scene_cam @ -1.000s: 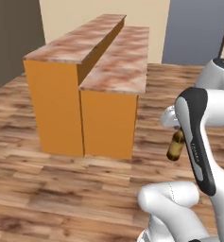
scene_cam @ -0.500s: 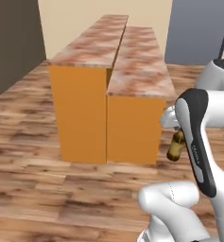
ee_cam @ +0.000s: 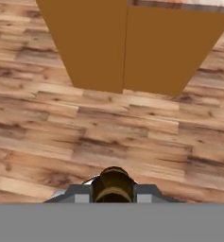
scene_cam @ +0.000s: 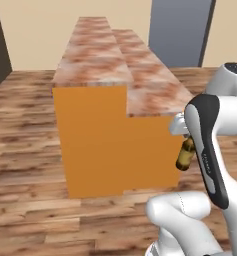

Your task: Move the drinks to the dining counter.

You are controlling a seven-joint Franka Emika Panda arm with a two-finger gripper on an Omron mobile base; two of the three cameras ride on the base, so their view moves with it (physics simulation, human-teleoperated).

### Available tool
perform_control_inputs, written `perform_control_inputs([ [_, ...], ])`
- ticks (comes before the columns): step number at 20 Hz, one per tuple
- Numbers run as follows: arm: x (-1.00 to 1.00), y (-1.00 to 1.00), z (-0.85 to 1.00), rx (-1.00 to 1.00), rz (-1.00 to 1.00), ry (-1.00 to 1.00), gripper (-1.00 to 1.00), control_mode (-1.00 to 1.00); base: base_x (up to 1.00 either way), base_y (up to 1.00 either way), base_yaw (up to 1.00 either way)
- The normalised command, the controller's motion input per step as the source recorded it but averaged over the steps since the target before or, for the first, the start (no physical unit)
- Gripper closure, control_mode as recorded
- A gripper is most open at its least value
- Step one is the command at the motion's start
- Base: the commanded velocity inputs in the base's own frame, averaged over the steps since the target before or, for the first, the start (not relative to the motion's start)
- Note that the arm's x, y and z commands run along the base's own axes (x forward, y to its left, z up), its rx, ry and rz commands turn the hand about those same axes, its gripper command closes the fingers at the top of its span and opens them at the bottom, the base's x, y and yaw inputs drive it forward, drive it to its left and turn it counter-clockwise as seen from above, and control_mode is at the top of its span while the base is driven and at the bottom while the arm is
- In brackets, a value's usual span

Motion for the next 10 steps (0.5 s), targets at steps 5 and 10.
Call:
perform_control_inputs([
  [5,0.00,0.00,0.00,0.00,0.00,0.00,1.00,1.00,0.90,0.32,-0.29],
  [10,0.00,0.00,0.00,0.00,0.00,0.00,1.00,1.00,0.38,-0.08,-0.20],
])
